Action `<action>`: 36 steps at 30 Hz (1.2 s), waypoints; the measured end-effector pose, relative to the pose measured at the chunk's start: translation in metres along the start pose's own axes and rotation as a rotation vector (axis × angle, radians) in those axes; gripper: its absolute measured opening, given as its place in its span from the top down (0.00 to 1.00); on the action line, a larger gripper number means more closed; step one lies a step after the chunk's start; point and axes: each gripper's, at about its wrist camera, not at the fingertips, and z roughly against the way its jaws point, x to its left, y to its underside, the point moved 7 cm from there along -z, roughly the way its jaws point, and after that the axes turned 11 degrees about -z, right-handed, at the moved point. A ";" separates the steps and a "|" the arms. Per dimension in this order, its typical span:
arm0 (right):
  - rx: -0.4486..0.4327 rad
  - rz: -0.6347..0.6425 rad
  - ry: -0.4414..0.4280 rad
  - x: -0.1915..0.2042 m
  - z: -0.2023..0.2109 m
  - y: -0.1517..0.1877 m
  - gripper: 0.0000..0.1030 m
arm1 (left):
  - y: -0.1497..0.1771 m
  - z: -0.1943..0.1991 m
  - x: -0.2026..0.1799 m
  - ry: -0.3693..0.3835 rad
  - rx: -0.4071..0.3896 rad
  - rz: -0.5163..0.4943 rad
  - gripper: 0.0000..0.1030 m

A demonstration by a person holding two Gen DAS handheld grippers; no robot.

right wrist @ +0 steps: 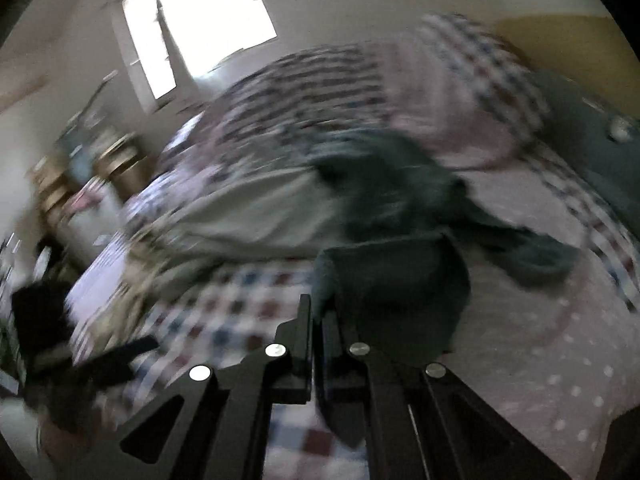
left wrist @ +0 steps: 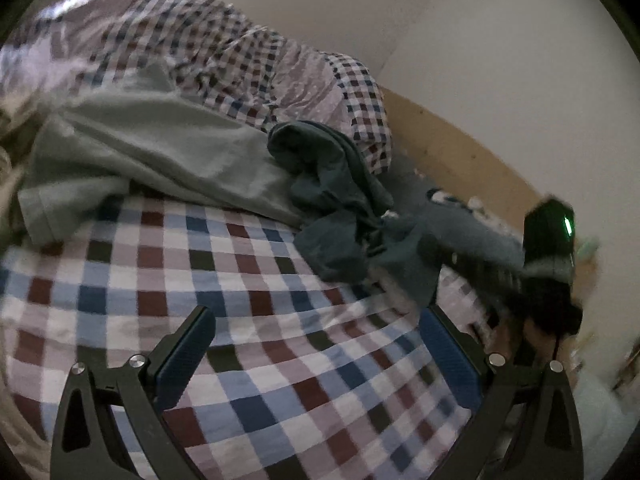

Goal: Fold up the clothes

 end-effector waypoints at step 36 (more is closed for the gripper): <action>0.239 0.305 -0.122 0.065 -0.029 0.099 0.54 | 0.016 -0.025 0.020 0.328 0.073 0.410 0.04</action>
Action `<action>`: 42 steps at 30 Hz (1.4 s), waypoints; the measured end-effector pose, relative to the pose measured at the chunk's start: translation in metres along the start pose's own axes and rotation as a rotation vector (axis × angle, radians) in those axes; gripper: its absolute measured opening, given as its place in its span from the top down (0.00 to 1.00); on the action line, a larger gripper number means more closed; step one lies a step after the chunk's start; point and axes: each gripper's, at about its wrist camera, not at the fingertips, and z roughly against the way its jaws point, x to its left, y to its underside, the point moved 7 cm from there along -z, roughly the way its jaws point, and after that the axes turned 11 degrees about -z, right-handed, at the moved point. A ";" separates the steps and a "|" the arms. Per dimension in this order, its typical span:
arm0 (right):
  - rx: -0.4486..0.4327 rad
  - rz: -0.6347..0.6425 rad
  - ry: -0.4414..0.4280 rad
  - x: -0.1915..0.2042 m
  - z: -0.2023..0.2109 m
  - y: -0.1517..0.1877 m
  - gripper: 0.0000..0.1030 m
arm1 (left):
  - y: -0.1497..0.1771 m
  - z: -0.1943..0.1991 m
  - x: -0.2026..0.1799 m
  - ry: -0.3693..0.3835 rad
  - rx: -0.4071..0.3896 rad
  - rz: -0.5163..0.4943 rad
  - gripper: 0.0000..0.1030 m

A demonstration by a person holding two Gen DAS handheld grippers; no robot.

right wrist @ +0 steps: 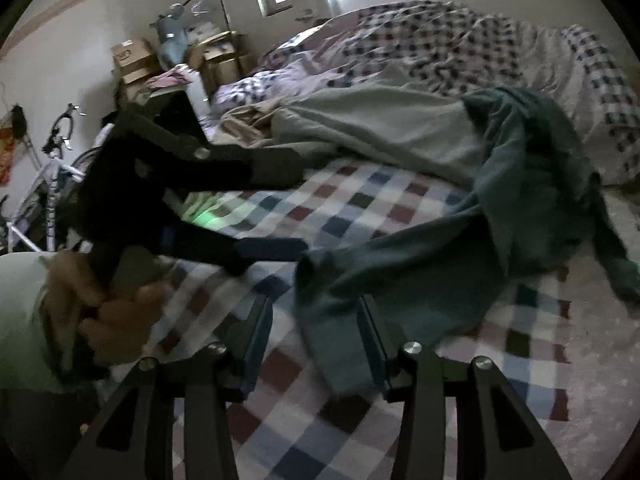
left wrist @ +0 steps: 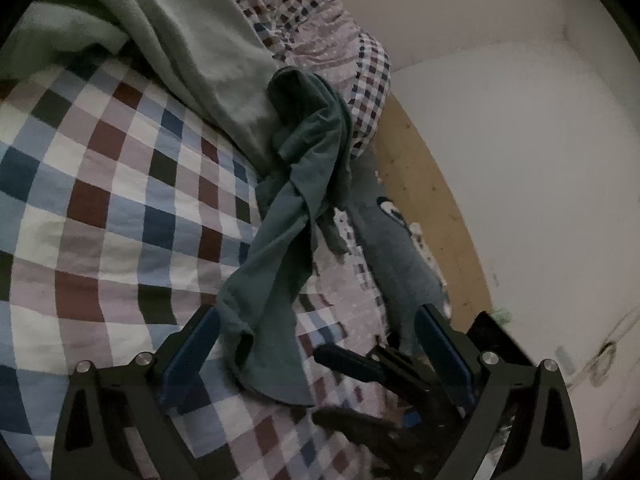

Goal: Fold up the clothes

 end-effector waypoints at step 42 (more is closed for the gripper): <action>-0.050 0.097 -0.008 0.038 -0.030 0.004 0.94 | 0.012 -0.012 0.005 -0.121 0.131 0.075 0.29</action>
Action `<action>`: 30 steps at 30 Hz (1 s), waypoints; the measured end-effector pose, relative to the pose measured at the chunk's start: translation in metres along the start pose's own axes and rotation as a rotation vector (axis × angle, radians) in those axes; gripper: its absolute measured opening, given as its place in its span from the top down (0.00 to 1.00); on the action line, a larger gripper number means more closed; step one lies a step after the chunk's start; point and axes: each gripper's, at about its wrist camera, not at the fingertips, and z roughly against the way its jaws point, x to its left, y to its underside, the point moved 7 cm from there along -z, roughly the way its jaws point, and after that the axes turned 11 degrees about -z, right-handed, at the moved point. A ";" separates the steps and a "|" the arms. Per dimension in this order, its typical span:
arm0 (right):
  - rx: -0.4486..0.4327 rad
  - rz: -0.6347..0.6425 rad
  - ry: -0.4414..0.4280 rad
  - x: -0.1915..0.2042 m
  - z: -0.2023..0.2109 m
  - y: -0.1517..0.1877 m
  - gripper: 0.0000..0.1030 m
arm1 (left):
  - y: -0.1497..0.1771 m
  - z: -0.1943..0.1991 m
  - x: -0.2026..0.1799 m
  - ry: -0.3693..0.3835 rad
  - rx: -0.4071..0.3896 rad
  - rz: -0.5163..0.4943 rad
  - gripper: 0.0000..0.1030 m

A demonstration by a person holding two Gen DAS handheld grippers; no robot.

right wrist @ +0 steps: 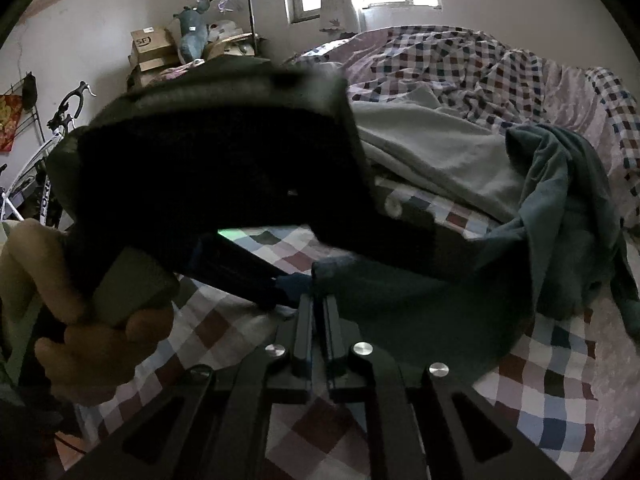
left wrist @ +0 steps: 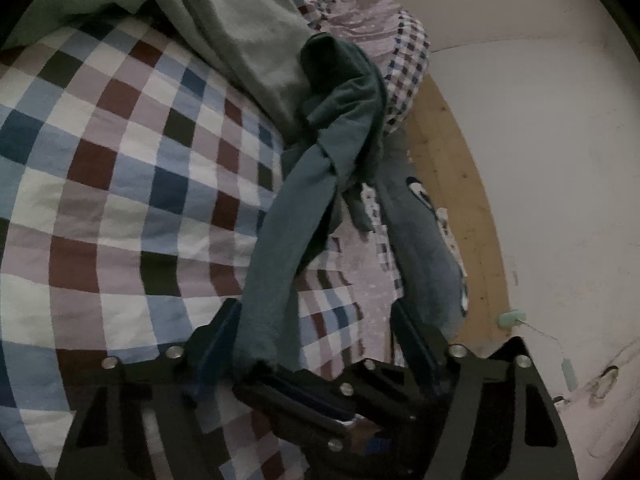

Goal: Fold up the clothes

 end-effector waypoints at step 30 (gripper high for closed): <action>-0.112 -0.310 0.275 -0.122 0.034 -0.032 0.59 | -0.010 0.052 0.016 -0.124 -0.129 -0.034 0.99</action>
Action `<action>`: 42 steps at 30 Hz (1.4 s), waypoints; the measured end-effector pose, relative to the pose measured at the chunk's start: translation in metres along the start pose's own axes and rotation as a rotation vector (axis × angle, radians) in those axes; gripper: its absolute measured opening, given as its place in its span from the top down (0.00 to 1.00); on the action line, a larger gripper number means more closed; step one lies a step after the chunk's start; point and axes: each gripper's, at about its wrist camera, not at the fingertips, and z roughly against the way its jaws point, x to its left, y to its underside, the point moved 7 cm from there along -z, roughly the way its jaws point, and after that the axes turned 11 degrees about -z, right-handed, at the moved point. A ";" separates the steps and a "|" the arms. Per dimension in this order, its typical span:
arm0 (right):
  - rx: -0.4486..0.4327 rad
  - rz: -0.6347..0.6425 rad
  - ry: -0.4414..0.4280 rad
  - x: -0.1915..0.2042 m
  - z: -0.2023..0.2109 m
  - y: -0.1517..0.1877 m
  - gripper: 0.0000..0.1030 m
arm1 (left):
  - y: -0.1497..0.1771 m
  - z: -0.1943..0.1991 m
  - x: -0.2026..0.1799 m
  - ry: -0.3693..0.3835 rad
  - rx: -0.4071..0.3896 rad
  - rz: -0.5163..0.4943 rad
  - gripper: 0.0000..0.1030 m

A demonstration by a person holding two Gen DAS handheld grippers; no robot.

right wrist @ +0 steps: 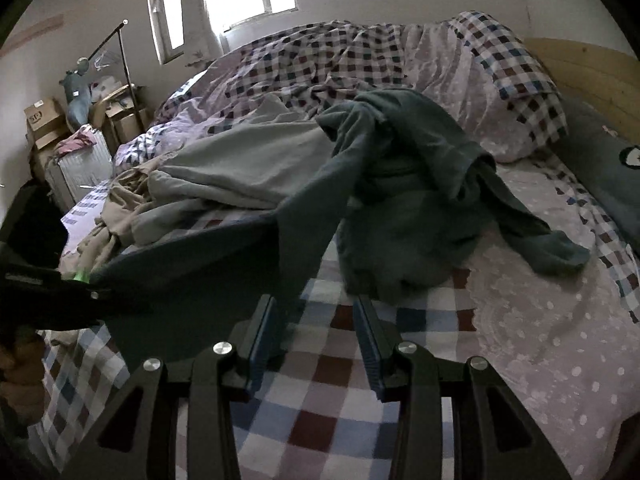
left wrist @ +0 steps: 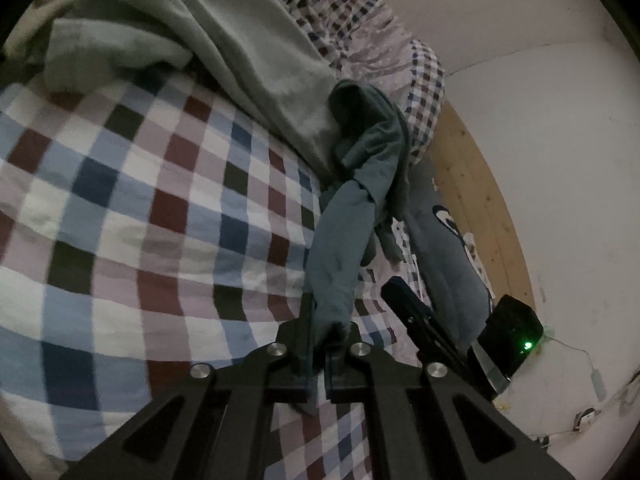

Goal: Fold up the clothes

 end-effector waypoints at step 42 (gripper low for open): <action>-0.108 -0.074 -0.019 0.038 -0.010 -0.037 0.58 | -0.069 0.306 0.154 -0.045 -0.707 0.314 1.00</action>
